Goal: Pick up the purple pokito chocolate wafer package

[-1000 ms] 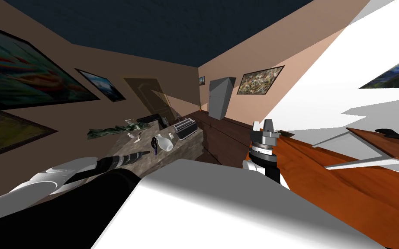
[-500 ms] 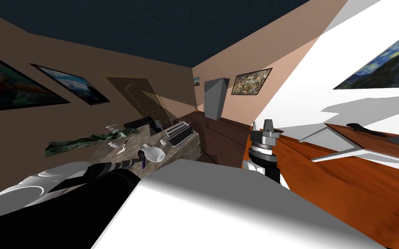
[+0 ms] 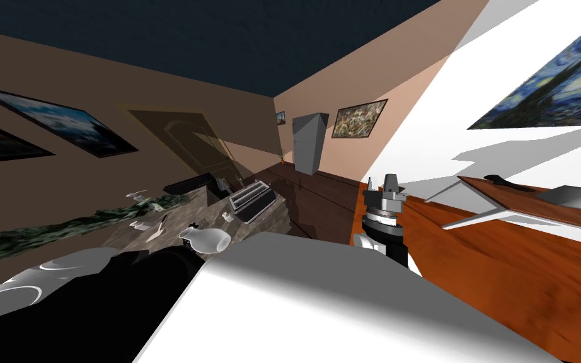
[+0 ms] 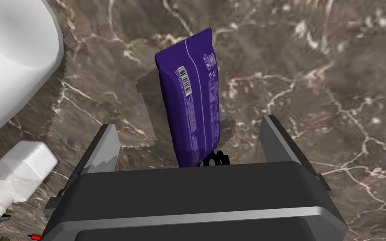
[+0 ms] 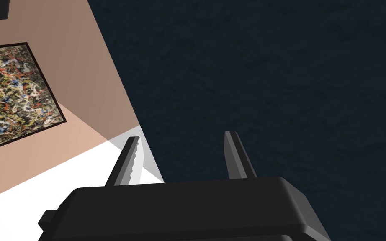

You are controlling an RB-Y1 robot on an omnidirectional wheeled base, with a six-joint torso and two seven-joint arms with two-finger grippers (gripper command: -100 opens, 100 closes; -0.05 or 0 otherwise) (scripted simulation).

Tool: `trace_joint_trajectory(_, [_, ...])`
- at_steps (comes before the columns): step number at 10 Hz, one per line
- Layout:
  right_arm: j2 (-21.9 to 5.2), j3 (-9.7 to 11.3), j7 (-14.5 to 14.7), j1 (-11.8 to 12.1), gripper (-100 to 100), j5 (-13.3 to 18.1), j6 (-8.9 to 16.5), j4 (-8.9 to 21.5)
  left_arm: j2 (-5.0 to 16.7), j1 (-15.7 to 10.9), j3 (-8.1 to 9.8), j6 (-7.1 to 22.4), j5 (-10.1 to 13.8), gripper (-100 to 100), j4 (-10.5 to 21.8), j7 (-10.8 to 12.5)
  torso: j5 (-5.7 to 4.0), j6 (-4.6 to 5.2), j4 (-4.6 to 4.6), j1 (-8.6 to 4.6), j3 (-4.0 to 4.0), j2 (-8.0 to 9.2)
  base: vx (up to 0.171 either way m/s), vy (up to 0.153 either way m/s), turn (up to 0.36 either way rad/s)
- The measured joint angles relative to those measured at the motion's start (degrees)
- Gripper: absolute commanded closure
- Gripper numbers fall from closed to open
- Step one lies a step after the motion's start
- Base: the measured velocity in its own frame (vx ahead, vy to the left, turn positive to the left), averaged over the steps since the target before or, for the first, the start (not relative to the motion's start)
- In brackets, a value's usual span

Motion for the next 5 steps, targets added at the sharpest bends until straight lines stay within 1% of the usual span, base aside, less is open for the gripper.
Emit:
trace_joint_trajectory(1, [0.0, 0.0, 0.0, 0.0, 0, 0.0, 0.0, 0.0, -0.4, -1.1, -1.52, -0.7, -0.9, -100, 1.7, 0.6, 0.01, -0.01, 0.01, 0.00, 0.04, 0.08, 0.028, -0.003, -0.018])
trace_joint_trajectory(2, [0.0, 0.0, 0.0, 0.0, 0, 0.0, 0.0, 0.0, -0.4, -1.0, -2.32, -0.9, -1.5, -100, 2.0, 1.5, -0.01, -0.03, 0.05, -0.03, 0.15, 0.27, 0.000, 0.000, 0.000])
trace_joint_trajectory(3, [0.0, 0.0, 0.0, 0.0, 0, 0.0, 0.0, 0.0, -0.4, -0.9, -2.39, -0.9, -1.6, 0, 2.0, 1.7, -0.01, -0.03, 0.09, -0.04, 0.22, 0.39, 0.000, 0.000, 0.000])
trace_joint_trajectory(4, [0.0, 0.0, 0.0, 0.0, 0, 0.0, 0.0, 0.0, -0.4, -0.9, -2.38, -0.9, -1.6, -100, 2.0, 1.7, -0.01, -0.03, 0.10, -0.04, 0.25, 0.43, -0.088, 0.007, -0.281])
trace_joint_trajectory(5, [0.0, 0.0, 0.0, 0.0, 0, 0.0, 0.0, 0.0, 0.3, -1.9, -3.70, -0.3, 0.1, -100, 1.8, 2.2, -0.01, 0.08, 0.13, 0.00, 0.36, 0.65, -0.141, 0.020, -0.191])
